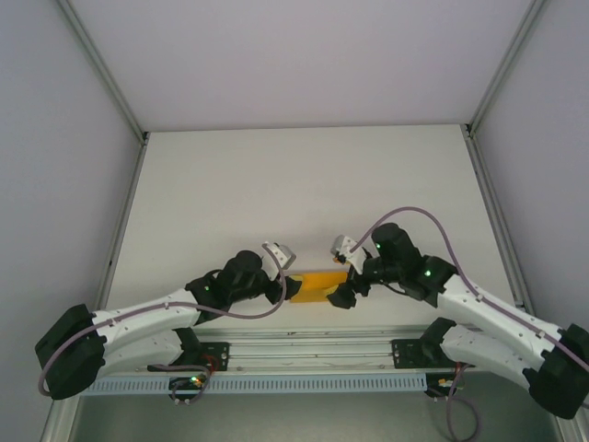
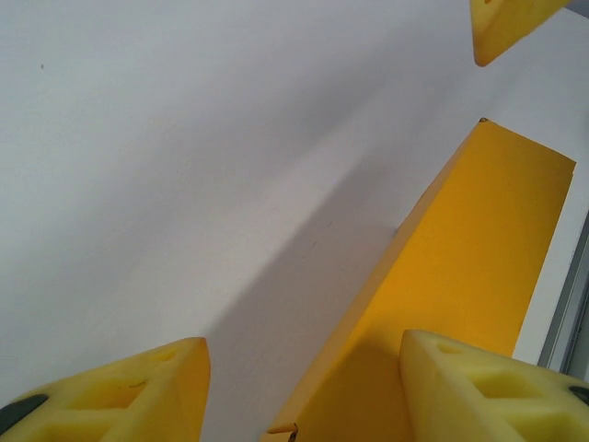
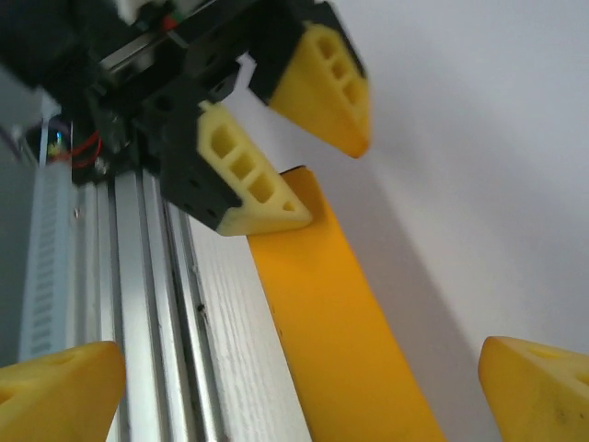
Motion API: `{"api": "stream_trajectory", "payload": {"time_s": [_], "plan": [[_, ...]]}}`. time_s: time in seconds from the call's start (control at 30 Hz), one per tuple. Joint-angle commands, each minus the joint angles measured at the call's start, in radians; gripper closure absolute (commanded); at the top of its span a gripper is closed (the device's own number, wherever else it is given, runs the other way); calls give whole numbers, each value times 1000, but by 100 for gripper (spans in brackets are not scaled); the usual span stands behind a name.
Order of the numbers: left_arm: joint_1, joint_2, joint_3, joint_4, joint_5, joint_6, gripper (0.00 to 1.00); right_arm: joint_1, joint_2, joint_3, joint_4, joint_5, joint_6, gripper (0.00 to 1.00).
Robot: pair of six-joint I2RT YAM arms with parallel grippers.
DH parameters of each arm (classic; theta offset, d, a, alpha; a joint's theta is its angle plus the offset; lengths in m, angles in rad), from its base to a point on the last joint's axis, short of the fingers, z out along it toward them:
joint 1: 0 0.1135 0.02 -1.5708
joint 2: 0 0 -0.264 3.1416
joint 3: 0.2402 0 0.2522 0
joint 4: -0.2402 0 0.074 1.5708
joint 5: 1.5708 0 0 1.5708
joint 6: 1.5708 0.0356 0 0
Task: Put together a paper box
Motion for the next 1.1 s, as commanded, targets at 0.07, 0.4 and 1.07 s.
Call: {"api": "stream_trajectory", "payload": {"time_s": [0.07, 0.4, 1.07], "plan": [[-7, 0, -26, -101, -27, 39, 43, 7, 163, 130, -211, 77, -439, 0], [-7, -6, -28, -101, -28, 40, 44, 23, 431, 236, -305, 164, -499, 7], [96, -192, 69, -248, -284, -149, 0, 101, 366, 120, 232, 853, -448, 66]]}}
